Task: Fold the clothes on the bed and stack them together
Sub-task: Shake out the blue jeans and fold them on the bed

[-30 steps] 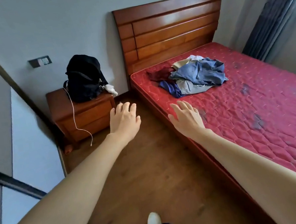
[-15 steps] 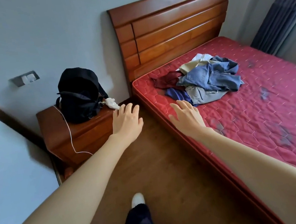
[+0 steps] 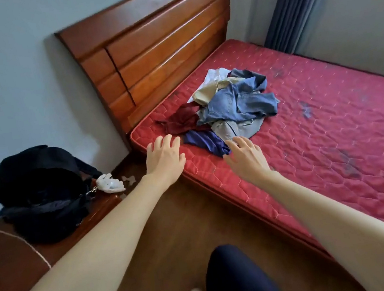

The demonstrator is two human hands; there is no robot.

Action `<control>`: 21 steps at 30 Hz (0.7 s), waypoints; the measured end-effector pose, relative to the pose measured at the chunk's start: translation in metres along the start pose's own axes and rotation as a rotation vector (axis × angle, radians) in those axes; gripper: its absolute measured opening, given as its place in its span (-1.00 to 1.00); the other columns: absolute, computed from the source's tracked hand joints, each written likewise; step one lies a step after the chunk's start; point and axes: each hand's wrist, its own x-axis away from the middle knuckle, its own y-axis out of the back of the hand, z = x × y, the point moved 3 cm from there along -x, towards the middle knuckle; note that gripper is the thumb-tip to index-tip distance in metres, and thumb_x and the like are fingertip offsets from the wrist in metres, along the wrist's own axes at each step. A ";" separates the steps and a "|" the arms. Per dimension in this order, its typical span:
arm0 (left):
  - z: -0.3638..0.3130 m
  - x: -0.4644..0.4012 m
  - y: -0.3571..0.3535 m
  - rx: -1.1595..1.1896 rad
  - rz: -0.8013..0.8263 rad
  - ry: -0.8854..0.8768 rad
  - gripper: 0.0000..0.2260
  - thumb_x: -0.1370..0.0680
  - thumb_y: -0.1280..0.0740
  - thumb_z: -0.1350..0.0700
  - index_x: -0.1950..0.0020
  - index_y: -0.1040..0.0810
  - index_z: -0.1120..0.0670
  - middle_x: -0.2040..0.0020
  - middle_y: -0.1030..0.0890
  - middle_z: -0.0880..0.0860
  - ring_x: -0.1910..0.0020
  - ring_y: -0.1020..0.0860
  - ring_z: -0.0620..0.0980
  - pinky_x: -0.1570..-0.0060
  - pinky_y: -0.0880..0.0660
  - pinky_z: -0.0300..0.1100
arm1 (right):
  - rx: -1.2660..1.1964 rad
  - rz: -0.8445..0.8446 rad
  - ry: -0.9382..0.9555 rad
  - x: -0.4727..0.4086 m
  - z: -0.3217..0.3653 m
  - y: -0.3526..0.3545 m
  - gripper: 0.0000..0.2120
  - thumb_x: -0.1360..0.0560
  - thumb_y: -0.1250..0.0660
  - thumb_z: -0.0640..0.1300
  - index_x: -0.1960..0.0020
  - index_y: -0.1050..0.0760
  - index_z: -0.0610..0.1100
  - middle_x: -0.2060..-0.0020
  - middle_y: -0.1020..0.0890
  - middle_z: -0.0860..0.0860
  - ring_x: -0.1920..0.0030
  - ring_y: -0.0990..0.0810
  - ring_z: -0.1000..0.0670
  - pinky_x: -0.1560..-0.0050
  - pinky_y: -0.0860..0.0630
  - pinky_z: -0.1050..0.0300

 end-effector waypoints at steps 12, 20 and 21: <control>-0.018 -0.239 -0.047 -0.030 0.077 -0.142 -0.54 -0.63 -0.13 -0.05 -0.50 -0.23 0.06 -0.49 -0.28 0.08 -0.47 -0.20 0.10 -0.41 -0.17 0.04 | 0.004 -0.009 -0.178 -0.193 -0.091 -0.015 -0.54 -0.59 -0.20 0.04 -0.45 -0.31 -0.07 -0.37 -0.40 -0.06 -0.41 -0.30 -0.10 -0.31 -0.29 -0.04; -0.038 -0.358 -0.074 -0.038 0.136 -0.205 -0.54 -0.61 -0.16 -0.04 -0.49 -0.27 0.07 -0.46 -0.32 0.08 -0.44 -0.23 0.10 -0.37 -0.19 0.03 | 0.023 0.042 -0.244 -0.298 -0.144 -0.013 -0.53 -0.59 -0.19 0.05 -0.45 -0.30 -0.10 -0.38 -0.38 -0.09 -0.41 -0.29 -0.13 -0.31 -0.30 -0.05; -0.039 -0.375 -0.079 -0.026 0.141 -0.212 -0.54 -0.61 -0.16 -0.04 -0.49 -0.27 0.07 -0.46 -0.32 0.08 -0.44 -0.23 0.10 -0.37 -0.19 0.03 | 0.016 0.048 -0.255 -0.311 -0.151 -0.016 -0.52 -0.59 -0.19 0.04 -0.46 -0.29 -0.10 -0.38 -0.37 -0.09 -0.41 -0.29 -0.13 -0.31 -0.30 -0.06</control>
